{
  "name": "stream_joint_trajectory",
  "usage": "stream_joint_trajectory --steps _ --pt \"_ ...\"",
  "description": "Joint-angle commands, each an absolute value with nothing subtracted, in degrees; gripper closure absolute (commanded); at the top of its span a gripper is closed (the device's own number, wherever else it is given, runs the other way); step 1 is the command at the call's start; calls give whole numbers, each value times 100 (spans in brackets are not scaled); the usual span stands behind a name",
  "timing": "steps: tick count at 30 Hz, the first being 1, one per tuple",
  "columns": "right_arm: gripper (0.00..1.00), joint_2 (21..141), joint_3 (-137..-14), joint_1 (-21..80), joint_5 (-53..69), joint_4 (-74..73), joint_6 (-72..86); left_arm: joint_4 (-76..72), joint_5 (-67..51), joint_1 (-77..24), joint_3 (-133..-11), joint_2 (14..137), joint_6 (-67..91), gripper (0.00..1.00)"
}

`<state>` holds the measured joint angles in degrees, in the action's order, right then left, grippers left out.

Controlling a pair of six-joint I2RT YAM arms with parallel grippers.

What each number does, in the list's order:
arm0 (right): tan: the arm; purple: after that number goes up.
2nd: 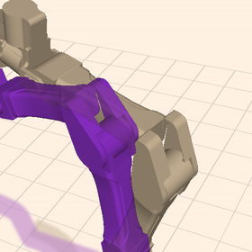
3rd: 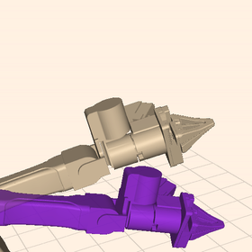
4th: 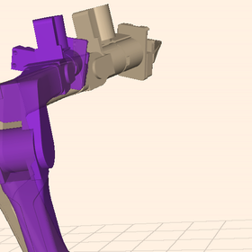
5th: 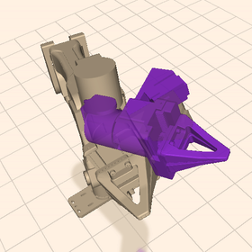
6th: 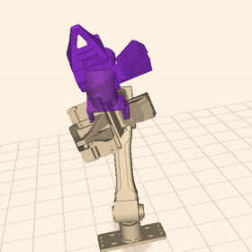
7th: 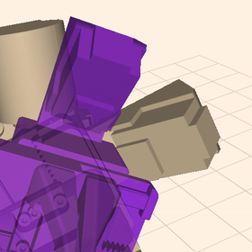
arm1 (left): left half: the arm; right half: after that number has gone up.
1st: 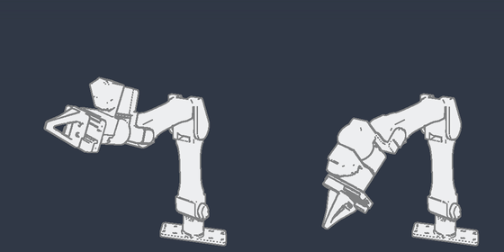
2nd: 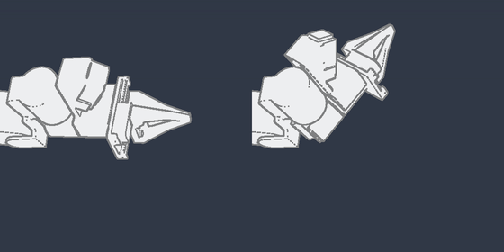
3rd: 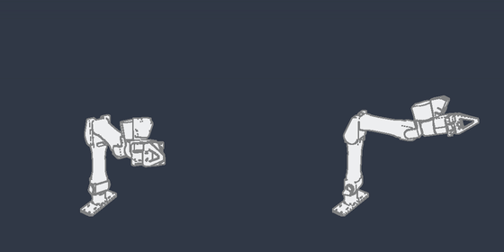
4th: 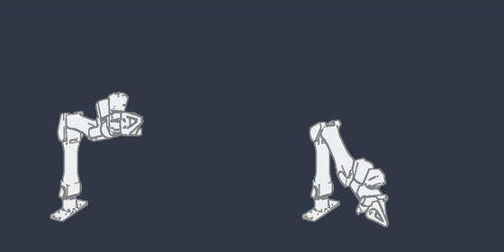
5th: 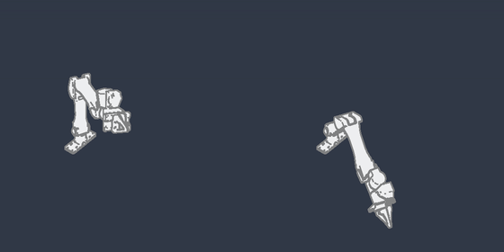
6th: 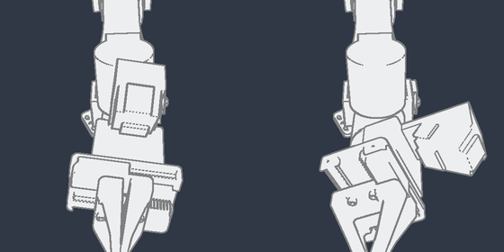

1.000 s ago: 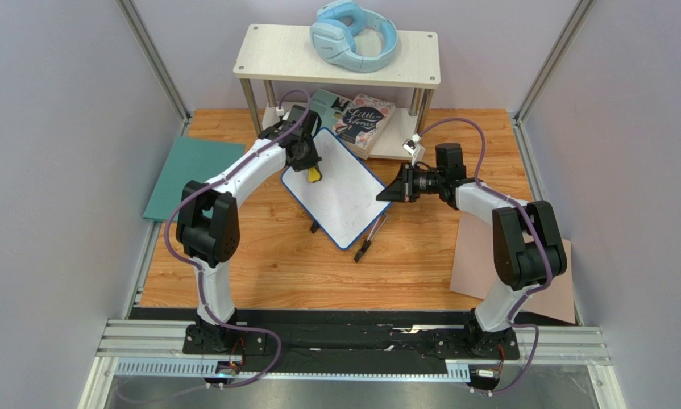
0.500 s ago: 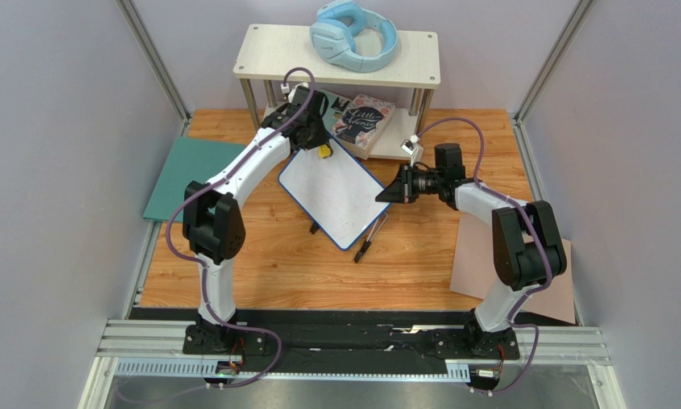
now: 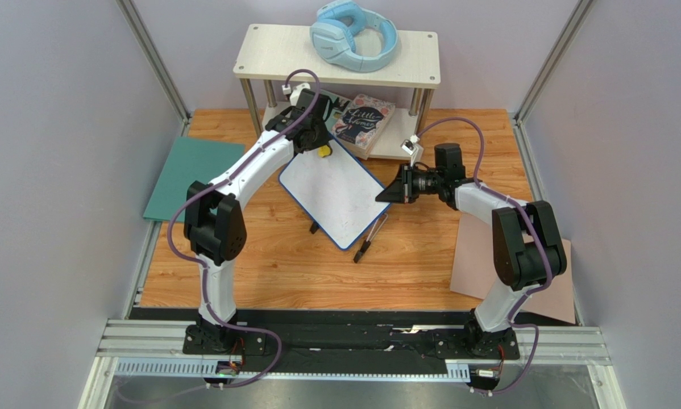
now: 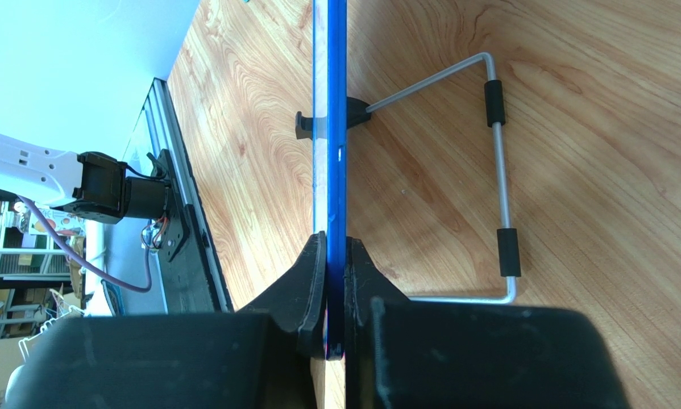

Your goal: Erase the whiteboard

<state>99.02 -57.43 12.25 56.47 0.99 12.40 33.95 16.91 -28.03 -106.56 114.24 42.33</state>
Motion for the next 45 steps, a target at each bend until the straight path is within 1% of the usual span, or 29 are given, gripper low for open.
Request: stream_joint_trajectory --steps 1,4,7,20,27,29,35,39,45 --pt "100 10134 -5643 1468 4720 -185 501 3338 1426 -2786 -10907 11592 4262 100" --pt "100 10134 -5651 1477 4720 -185 483 3524 978 -2804 -10890 11786 4332 100" --pt "100 10134 -5643 1477 4711 -193 492 3455 871 -2865 -10478 11699 4508 100" --pt "100 10134 -5651 1503 4702 -185 475 3112 809 -3050 -8765 11101 4755 100" --pt "100 10090 -5660 1512 4693 -211 475 2787 1106 -3085 -7639 10311 4975 100" --pt "100 10064 -5712 1521 4702 -298 475 2795 1221 -3085 -7524 9995 4957 100" --pt "100 9818 -5923 1591 4667 -719 369 3225 1661 -2980 -7681 9300 4764 100" --pt "100 9721 -6222 1617 4579 -1072 343 3453 1740 -2936 -7699 9079 4641 100" --pt "100 9616 -6653 1608 4588 -1547 404 3489 1758 -2936 -7190 8579 4676 100"
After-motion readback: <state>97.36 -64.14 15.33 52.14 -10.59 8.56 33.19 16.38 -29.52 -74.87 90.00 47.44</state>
